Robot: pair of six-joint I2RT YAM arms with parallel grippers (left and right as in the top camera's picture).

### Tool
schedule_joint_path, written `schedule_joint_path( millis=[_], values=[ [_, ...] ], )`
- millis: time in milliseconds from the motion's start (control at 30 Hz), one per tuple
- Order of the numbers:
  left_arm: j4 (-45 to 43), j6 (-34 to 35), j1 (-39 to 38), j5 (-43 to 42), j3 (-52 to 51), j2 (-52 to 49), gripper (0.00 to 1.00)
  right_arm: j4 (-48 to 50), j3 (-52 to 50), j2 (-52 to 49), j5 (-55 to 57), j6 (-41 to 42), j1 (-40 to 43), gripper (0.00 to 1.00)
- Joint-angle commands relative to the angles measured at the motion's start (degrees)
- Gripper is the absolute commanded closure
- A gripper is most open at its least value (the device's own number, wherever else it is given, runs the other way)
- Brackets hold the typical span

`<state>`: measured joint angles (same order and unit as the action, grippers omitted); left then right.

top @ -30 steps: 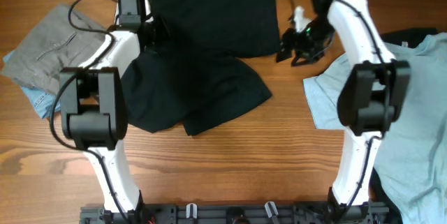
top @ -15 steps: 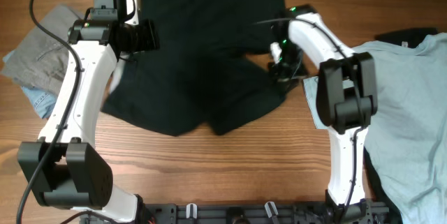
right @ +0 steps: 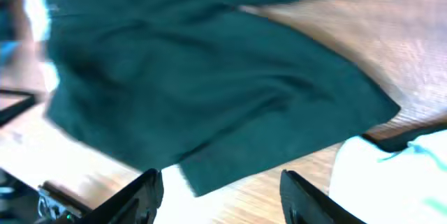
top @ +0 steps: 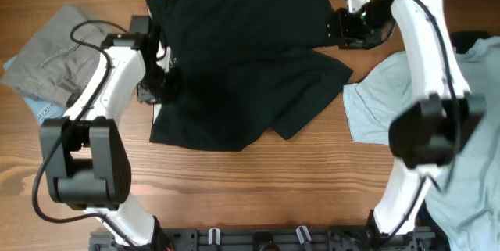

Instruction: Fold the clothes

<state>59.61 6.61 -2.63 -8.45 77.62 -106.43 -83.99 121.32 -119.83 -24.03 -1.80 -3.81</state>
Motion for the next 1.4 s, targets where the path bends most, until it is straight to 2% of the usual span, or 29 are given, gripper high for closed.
schedule_joint_path(
  millis=[0, 133, 233, 267, 300, 400, 433, 567, 633, 767, 800, 833, 900, 933, 1033, 1100, 1167, 1200, 1233, 1267, 1300, 1367],
  values=[
    [1.6, -0.4, 0.2, -1.2, -1.6, 0.2, 0.82, 0.2, 1.2, 15.0, 3.2, 2.3, -7.7, 0.39],
    [9.1, -0.5, 0.2, -1.1, 1.1, 6.7, 0.76, -6.3, -0.4, 18.4, 18.8, 15.3, -20.6, 0.34],
    [11.0, -0.4, 0.2, 1.0, 1.9, 13.9, 0.65, -5.1, -12.2, 18.0, 22.6, 27.2, -25.0, 0.32],
    [11.2, -0.4, 0.3, 3.5, 1.9, 15.3, 0.58, -3.1, -17.4, 18.0, 21.4, 28.5, -25.0, 0.32],
    [11.3, -0.4, 0.5, 5.7, 1.9, 16.0, 0.56, -1.4, -21.1, 18.0, 20.2, 29.0, -25.0, 0.32],
    [11.0, -0.3, 2.5, 6.3, 1.0, 15.5, 0.55, 10.7, -38.9, 18.0, 7.3, 29.8, -25.0, 0.34],
    [10.1, -0.2, 3.6, 4.3, -0.3, 14.8, 0.58, 17.1, -46.3, 18.0, 4.0, 34.7, -24.9, 0.36],
    [4.7, 0.1, 4.7, -4.0, -5.2, 13.7, 0.6, 27.7, -56.7, 18.0, 4.7, 47.2, -22.9, 0.36],
    [0.6, 1.3, 4.6, -3.9, -9.1, 13.4, 0.59, 32.6, -59.8, 18.0, 3.0, 52.8, -22.2, 0.36],
    [-7.4, 3.5, 4.7, -3.3, -18.6, 13.3, 0.56, 40.4, -63.5, 18.0, 3.7, 60.3, -22.2, 0.29],
    [-10.5, 4.2, 4.7, -3.1, -21.6, 13.3, 0.56, 44.9, -65.5, 18.0, 4.1, 62.5, -22.2, 0.3],
    [-13.7, 4.6, 4.7, -2.9, -24.2, 13.3, 0.56, 47.3, -66.8, 18.0, 4.4, 62.5, -22.2, 0.48],
    [-18.4, 6.2, 4.7, -0.9, -27.9, 13.3, 0.6, 46.4, -67.1, 18.0, 6.9, 61.5, -21.8, 0.89],
    [-20.7, 7.6, 4.7, 0.1, -29.7, 13.3, 0.61, 44.6, -67.0, 18.2, 7.9, 59.7, -20.7, 0.96],
    [-22.8, 7.8, 4.7, 1.1, -32.2, 13.3, 0.63, 36.9, -64.4, 20.2, 10.5, 49.8, -15.2, 0.96],
    [-22.8, 7.8, 4.7, 1.0, -32.4, 13.3, 0.59, 25.8, -60.5, 22.8, 19.3, 40.3, -9.8, 0.95],
    [-22.8, 7.8, 4.7, 1.0, -32.4, 13.3, 0.57, 15.9, -58.8, 24.6, 31.4, 41.0, -5.6, 0.96],
    [-22.8, 8.7, 4.7, 1.0, -32.4, 13.3, 0.57, 15.0, -58.8, 25.7, 30.8, 38.7, -3.0, 0.82],
    [-22.8, 8.9, 4.7, 1.0, -32.3, 13.3, 0.56, 15.1, -58.8, 25.9, 29.6, 36.2, -2.3, 0.59],
    [-22.8, 8.9, 4.7, 1.0, -32.3, 13.3, 0.54, 15.0, -58.7, 25.9, 29.4, 36.0, -1.8, 0.51],
    [-22.3, 8.8, 4.7, 1.0, -32.3, 13.3, 0.47, 14.9, -58.6, 26.0, 29.4, 36.1, -1.3, 0.49],
    [-18.0, 8.8, 5.4, -0.7, -30.7, 13.5, 0.43, 14.9, -58.2, 26.0, 28.9, 36.1, -0.2, 0.48]
  ],
)
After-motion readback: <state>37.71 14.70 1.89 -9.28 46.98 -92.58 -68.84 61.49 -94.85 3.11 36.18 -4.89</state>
